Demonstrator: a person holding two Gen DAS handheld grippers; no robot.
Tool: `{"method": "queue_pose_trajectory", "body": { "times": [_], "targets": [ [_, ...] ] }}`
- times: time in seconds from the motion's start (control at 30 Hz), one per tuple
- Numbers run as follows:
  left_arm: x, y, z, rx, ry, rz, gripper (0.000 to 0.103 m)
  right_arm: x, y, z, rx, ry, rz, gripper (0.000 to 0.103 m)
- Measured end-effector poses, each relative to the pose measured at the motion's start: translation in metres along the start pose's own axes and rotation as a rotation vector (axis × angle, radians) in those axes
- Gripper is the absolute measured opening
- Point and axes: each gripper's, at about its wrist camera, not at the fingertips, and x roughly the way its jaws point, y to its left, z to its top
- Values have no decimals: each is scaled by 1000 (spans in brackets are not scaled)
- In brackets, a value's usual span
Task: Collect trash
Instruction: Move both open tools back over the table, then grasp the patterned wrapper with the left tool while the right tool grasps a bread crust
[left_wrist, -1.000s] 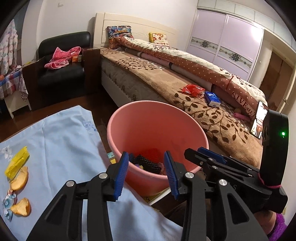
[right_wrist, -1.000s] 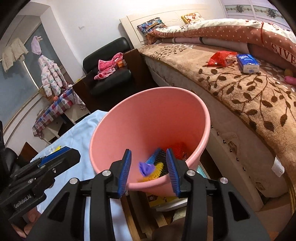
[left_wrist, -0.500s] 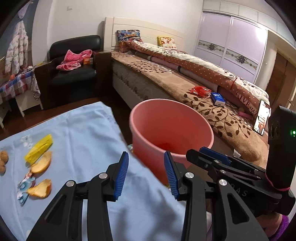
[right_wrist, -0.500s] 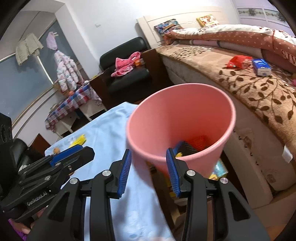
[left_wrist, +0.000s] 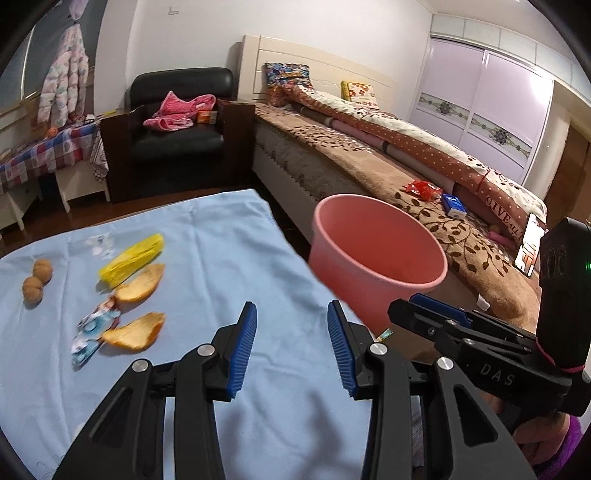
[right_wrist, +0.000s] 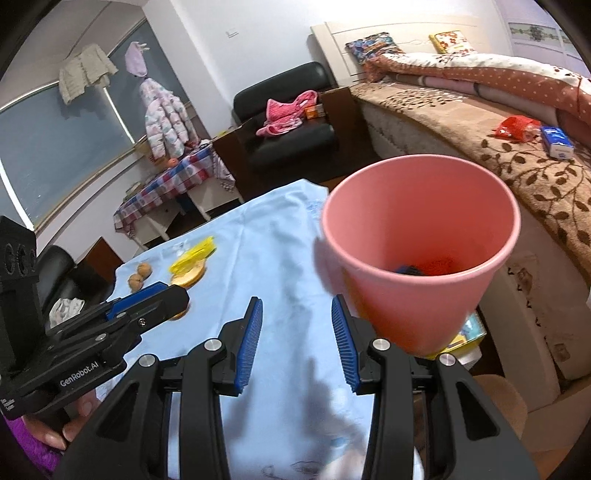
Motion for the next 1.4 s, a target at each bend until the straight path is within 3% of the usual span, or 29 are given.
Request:
{"method": "queue_pose_trajectory", "body": {
  "times": [0.57, 1.0, 1.37, 1.4],
  "targets": [
    [-47, 128, -27, -61, 5, 188, 44, 44, 70, -14, -125, 128, 150, 40],
    [-1, 183, -24, -85, 116, 187, 44, 97, 108, 2, -118, 240, 222, 40],
    [33, 199, -25, -89, 184, 146, 44, 146, 132, 12, -153, 307, 213, 40],
    [35, 198, -24, -81, 184, 139, 41, 154, 133, 12, -150, 319, 210, 40]
  ]
}}
